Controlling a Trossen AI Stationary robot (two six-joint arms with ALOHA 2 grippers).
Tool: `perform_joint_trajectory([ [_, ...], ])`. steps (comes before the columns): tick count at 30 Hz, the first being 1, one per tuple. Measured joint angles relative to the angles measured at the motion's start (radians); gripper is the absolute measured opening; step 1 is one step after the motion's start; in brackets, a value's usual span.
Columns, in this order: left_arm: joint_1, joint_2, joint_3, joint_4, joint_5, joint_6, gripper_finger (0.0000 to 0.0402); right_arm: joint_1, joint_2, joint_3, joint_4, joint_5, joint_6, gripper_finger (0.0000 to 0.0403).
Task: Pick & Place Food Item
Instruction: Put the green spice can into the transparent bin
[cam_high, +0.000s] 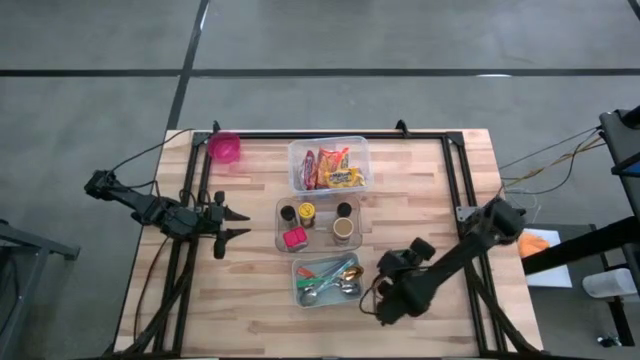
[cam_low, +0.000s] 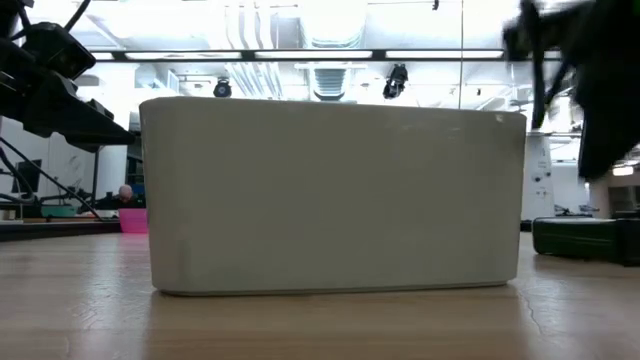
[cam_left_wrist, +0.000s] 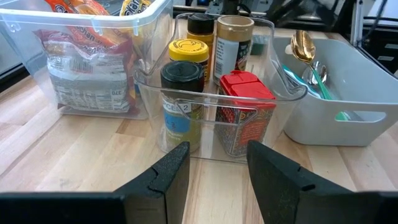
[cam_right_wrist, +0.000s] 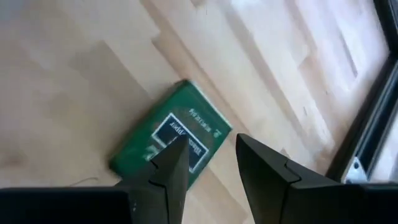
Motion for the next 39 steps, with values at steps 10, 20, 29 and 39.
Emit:
perform_joint_trajectory([
  [10,0.000,0.000,0.000,0.000,0.001,0.000,0.0164,0.087,-0.345,0.006,0.086,0.098,0.268,0.0130],
  [20,0.000,0.000,0.000,0.000,0.002,0.000,0.0163,0.121,-0.411,-0.036,0.095,0.209,0.616,0.0130],
  [29,0.000,0.000,0.000,0.000,-0.001,0.000,0.0163,0.115,-0.331,-0.053,0.076,0.065,0.663,0.0131],
  [39,0.000,0.000,0.000,0.000,-0.001,0.000,0.0163,0.108,-0.243,-0.053,0.070,0.070,0.686,0.0286],
])
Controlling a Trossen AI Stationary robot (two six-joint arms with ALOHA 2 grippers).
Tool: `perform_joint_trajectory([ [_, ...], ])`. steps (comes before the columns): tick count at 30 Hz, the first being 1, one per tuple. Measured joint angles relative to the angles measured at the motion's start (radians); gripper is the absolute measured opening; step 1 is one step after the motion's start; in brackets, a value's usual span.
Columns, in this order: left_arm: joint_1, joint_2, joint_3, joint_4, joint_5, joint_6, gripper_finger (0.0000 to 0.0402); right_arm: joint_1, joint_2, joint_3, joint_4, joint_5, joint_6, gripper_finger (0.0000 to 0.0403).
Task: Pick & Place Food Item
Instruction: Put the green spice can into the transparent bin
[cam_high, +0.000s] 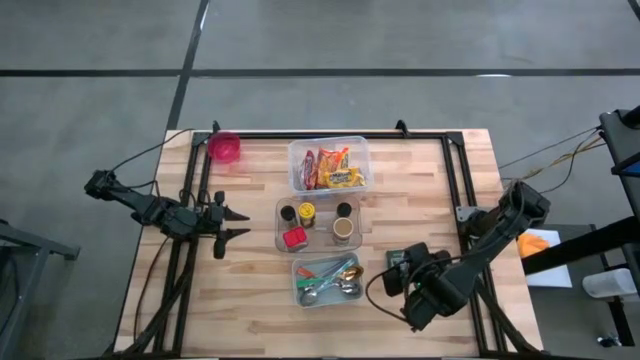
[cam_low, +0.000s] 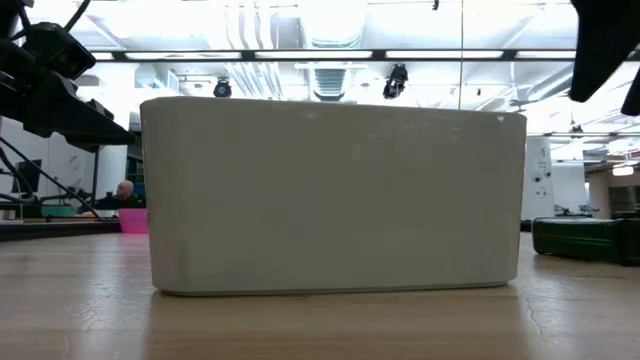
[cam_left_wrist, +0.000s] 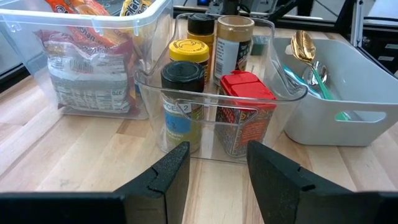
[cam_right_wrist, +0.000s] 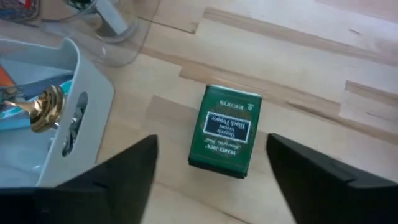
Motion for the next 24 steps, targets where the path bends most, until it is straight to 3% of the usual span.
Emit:
perform_joint_trajectory([
  [7,0.000,0.000,0.000,0.000,0.000,0.000,0.0163,0.000,0.003,0.000,0.001,0.019,-0.005,0.0392],
  [24,0.000,0.000,0.000,0.000,0.001,0.000,0.0163,-0.022,0.138,-0.075,0.016,0.024,0.082,0.0379],
])
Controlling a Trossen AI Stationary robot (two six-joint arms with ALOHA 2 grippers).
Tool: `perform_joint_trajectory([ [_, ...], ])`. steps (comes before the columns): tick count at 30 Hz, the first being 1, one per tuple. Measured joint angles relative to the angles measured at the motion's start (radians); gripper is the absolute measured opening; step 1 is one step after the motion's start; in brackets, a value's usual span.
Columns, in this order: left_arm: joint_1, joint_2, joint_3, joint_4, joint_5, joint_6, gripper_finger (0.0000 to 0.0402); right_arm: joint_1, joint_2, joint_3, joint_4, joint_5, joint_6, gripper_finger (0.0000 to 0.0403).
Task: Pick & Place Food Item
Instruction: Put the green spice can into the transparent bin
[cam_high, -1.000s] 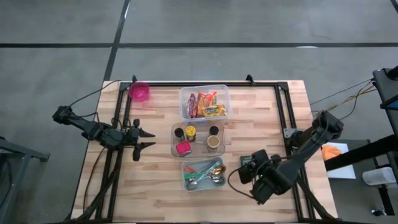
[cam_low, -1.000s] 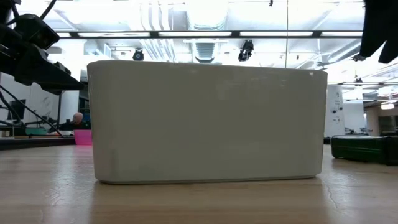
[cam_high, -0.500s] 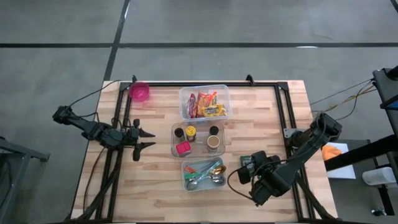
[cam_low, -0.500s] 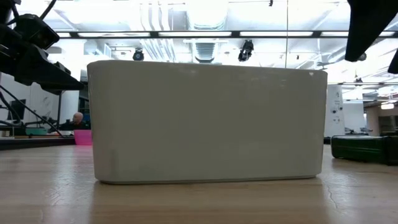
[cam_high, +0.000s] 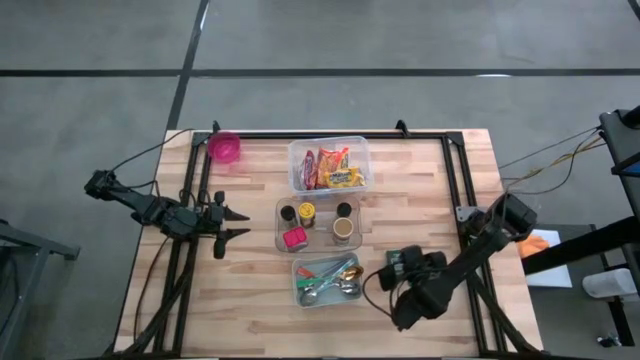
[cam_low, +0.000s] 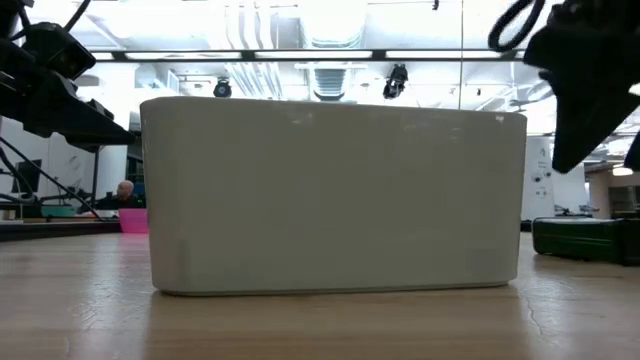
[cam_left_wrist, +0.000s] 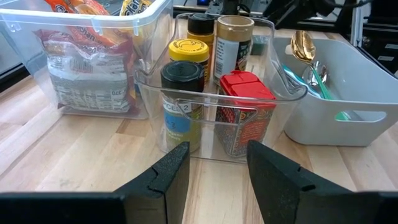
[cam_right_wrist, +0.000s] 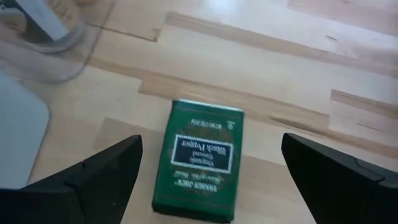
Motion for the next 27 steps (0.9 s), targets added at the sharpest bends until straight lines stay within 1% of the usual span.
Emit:
perform_joint_trajectory([
  [5,0.000,0.000,0.000,0.000,0.000,0.000,0.0163,-0.001,0.050,0.003,0.012,0.055,0.025,0.0379],
  [19,0.000,0.000,0.000,0.000,0.001,0.000,0.0163,-0.002,0.156,0.004,0.043,0.039,0.026,0.0379],
  [27,0.000,0.000,0.000,0.000,0.003,0.000,0.0164,-0.006,0.177,-0.007,0.097,0.016,0.026,0.0379],
])
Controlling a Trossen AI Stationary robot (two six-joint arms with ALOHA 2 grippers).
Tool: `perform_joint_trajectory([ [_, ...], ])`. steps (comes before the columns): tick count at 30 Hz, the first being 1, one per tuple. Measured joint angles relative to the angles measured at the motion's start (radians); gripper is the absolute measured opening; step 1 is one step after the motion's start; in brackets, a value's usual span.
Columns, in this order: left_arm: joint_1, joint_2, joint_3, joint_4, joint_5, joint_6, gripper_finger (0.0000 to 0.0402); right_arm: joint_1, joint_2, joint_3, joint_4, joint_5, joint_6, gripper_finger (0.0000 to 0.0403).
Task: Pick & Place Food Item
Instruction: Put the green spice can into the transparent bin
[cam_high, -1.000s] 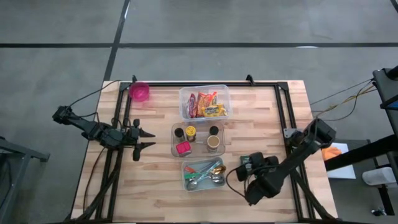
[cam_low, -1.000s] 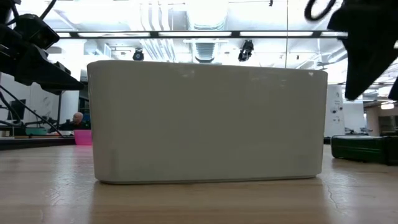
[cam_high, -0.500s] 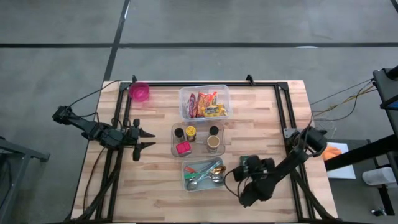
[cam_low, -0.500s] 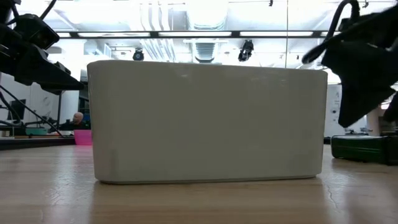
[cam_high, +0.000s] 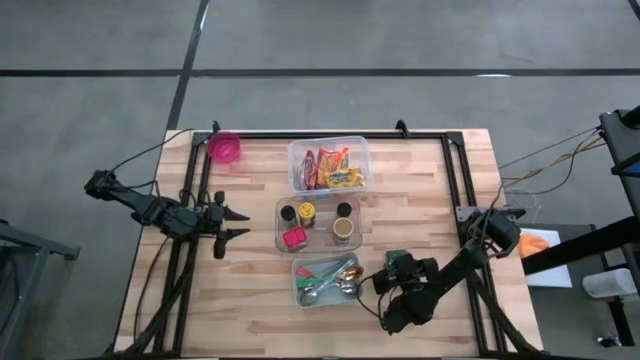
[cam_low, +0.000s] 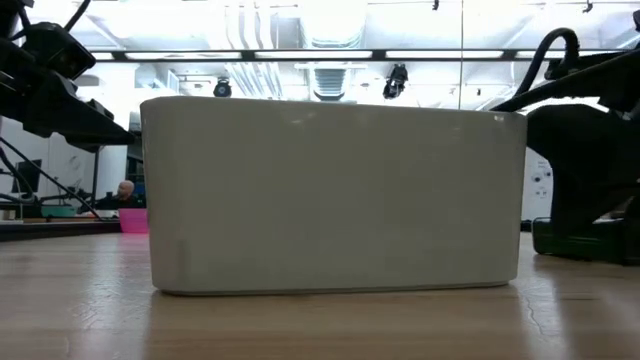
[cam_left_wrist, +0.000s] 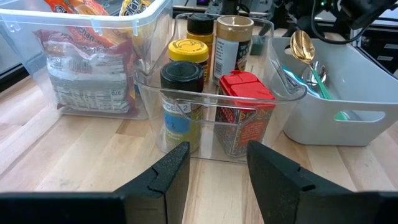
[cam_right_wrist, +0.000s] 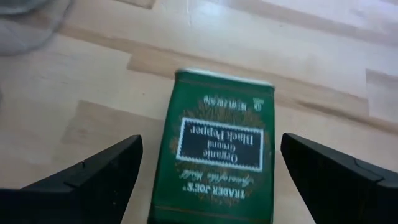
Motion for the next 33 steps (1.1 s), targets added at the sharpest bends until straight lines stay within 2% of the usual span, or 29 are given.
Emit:
perform_joint_trajectory([
  [8,0.000,0.000,0.000,0.000,-0.001,0.000,0.0164,-0.001,0.000,-0.012,0.049,-0.073,0.011,0.0379],
  [26,0.000,0.000,0.000,0.000,-0.003,0.000,0.0164,-0.001,0.000,-0.034,0.088,-0.075,0.025,0.0377],
  [29,0.000,0.000,0.000,0.000,-0.003,0.000,0.0164,-0.001,0.000,-0.034,0.092,-0.075,0.025,0.0359],
  [33,0.000,0.000,0.000,0.000,-0.003,0.000,0.0164,-0.002,0.000,-0.034,0.100,-0.074,0.025,0.0315],
])
